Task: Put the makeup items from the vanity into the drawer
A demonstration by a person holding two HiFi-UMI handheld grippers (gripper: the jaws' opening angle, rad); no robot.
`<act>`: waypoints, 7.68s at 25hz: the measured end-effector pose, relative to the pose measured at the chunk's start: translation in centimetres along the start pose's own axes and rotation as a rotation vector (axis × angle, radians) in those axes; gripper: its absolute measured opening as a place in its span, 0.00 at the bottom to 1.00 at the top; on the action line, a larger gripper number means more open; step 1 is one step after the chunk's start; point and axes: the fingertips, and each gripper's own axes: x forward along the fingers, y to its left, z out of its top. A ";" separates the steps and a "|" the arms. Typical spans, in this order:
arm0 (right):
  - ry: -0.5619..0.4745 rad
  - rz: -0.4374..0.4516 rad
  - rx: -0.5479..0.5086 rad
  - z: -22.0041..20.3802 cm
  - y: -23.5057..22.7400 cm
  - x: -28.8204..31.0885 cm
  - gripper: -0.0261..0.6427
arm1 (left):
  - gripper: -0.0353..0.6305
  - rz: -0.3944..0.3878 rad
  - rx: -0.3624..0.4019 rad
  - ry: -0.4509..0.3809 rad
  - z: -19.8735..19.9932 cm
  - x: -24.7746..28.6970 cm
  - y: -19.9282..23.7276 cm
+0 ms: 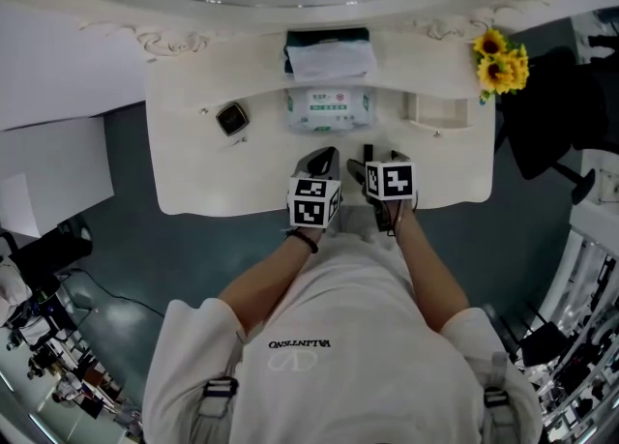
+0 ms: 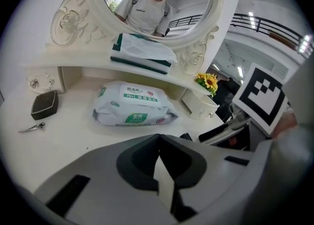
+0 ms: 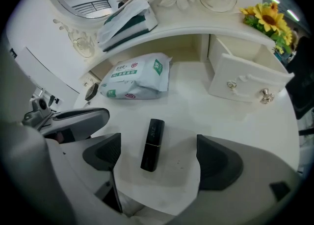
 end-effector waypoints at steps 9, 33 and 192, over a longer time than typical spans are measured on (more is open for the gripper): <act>0.029 -0.082 -0.027 0.0 -0.4 0.5 0.73 | 0.06 0.007 -0.004 0.013 -0.1 0.6 0.2; 0.022 -0.209 -0.106 0.2 -1.0 0.8 0.19 | 0.06 0.035 -0.010 0.001 0.2 0.1 0.9; -0.730 -0.079 -0.080 11.8 -12.7 -21.3 0.05 | 0.06 -0.007 0.262 -0.376 17.3 -3.5 -11.7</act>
